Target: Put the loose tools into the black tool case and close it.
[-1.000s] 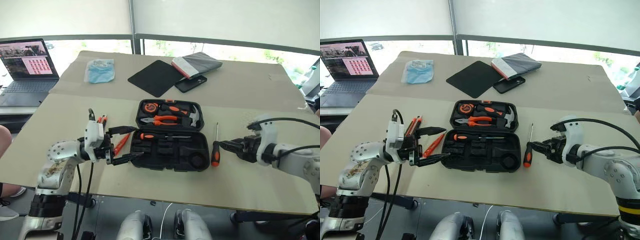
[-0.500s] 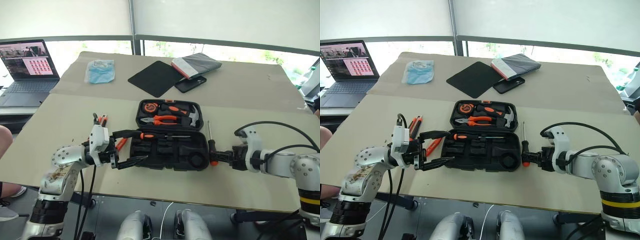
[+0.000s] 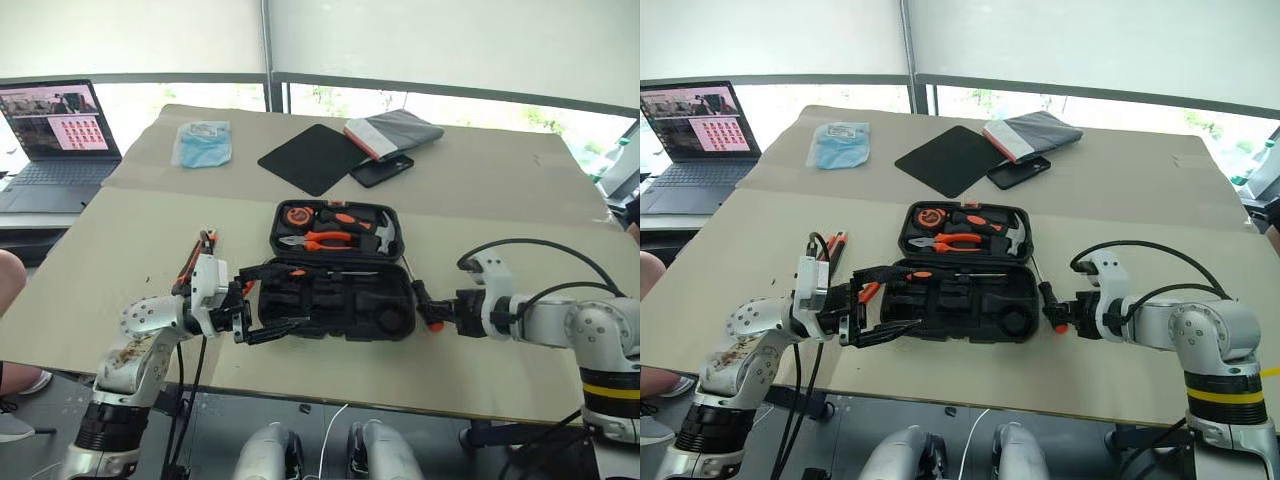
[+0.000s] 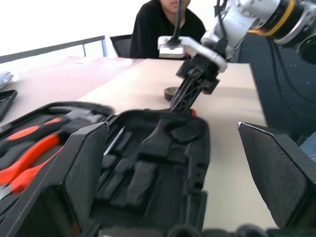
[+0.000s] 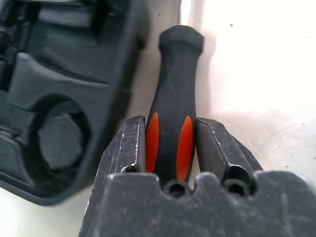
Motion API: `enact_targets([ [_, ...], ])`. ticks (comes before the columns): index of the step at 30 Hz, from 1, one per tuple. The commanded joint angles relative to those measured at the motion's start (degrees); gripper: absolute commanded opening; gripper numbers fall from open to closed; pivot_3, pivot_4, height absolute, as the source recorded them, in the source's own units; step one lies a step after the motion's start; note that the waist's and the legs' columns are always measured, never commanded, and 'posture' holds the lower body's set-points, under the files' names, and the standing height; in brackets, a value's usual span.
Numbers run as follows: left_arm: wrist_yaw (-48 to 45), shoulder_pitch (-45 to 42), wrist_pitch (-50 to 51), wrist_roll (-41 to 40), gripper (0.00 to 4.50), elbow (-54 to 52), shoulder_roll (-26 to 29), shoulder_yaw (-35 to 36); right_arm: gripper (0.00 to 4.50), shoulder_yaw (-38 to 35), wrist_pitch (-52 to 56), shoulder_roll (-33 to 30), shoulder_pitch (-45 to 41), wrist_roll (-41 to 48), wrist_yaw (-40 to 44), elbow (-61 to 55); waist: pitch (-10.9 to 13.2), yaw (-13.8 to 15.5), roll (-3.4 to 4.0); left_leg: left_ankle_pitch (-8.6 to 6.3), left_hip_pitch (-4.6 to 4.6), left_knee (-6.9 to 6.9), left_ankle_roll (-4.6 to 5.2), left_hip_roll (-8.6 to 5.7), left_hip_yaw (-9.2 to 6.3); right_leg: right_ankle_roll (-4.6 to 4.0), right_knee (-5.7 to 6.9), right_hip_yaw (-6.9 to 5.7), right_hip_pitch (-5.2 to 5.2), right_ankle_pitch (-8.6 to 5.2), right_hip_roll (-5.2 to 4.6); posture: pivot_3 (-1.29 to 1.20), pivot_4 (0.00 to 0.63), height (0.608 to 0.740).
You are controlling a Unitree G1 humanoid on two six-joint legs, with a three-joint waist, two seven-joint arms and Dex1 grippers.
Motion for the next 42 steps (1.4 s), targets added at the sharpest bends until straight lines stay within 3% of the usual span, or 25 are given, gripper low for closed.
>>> enact_targets([
  [1,-0.69,-0.45,0.44,-2.19,4.5,-2.25,0.71,0.73,1.15,-5.49,-6.81,0.24,2.18,-4.01,-1.21,-5.05,0.02,0.0,0.04,-0.01,-0.03,0.01,0.0,0.0,0.0,0.01,-0.01,0.0,-0.01,0.01,0.0,0.0,0.15,0.74],
  [5,0.44,0.27,-0.25,-2.29,4.5,-0.84,1.34,2.85,1.15,-4.67,-16.65,-5.1,5.88,-9.12,6.58,-9.94,0.09,-0.04,0.16,0.01,-0.29,-0.03,0.0,-0.04,0.01,0.03,0.01,0.03,-0.32,0.01,0.03,0.0,0.15,0.74],
  [9,2.46,3.7,-1.51,-1.75,4.5,1.45,2.96,7.81,1.15,9.85,-45.87,-14.98,-0.08,-24.06,32.48,-7.5,0.18,-1.11,0.3,0.26,-0.28,-0.13,0.34,-0.02,0.13,0.02,0.03,0.16,-0.53,-0.03,0.24,0.0,0.15,0.74],
  [13,3.56,6.09,-1.85,-1.49,4.5,1.81,3.72,10.0,1.15,21.12,-58.65,-15.17,-7.54,-33.03,45.81,-1.1,0.22,-1.8,0.19,0.37,-0.17,-0.25,0.04,0.2,0.1,0.0,0.06,0.14,-0.56,-0.05,0.35,0.0,0.15,0.74],
  [17,4.61,9.75,-2.25,-1.15,4.5,1.39,5.09,13.12,1.15,32.87,-61.89,-9.49,-18.66,-40.49,55.26,6.89,0.25,-1.52,0.16,0.45,-0.36,-0.2,-0.21,0.24,0.11,-0.1,0.27,0.17,-0.91,-0.05,0.29,0.0,0.15,0.74],
  [24,7.71,13.46,-2.85,-0.52,4.5,-2.39,4.46,13.75,1.15,42.15,-59.57,-4.64,-26.26,-53.29,57.42,18.62,0.25,-0.72,0.17,0.42,-0.57,-0.16,-0.09,0.08,0.1,-0.75,0.23,0.02,-0.97,0.2,-0.01,0.0,0.15,0.74],
  [34,8.52,16.21,-4.38,-0.31,4.5,-3.03,4.04,14.41,1.15,42.77,-69.75,-2.23,-28.02,-59.97,59.58,23.74,0.24,-0.78,0.14,0.32,-0.52,-0.15,-0.45,0.09,0.13,-0.4,0.29,-0.02,-0.94,-0.02,0.0,0.0,0.15,0.74],
  [41,8.25,15.55,-5.84,0.12,4.5,-1.21,3.82,14.11,1.15,41.44,-69.51,0.53,-28.4,-61.62,58.39,24.93,0.24,-1.62,0.14,0.34,-0.38,-0.15,-0.52,0.1,0.14,-0.43,0.36,0.02,-0.91,0.04,-0.01,0.0,0.15,0.74],
  [42,8.1,15.5,-6.23,0.21,4.5,-0.7,3.74,14.13,1.63,40.53,-70.37,0.28,-28.41,-60.65,59.12,24.7,0.24,-1.71,0.14,0.35,-0.37,-0.16,-0.54,0.11,0.14,-0.45,0.37,0.01,-0.91,0.03,0.0,0.0,0.15,0.74],
])
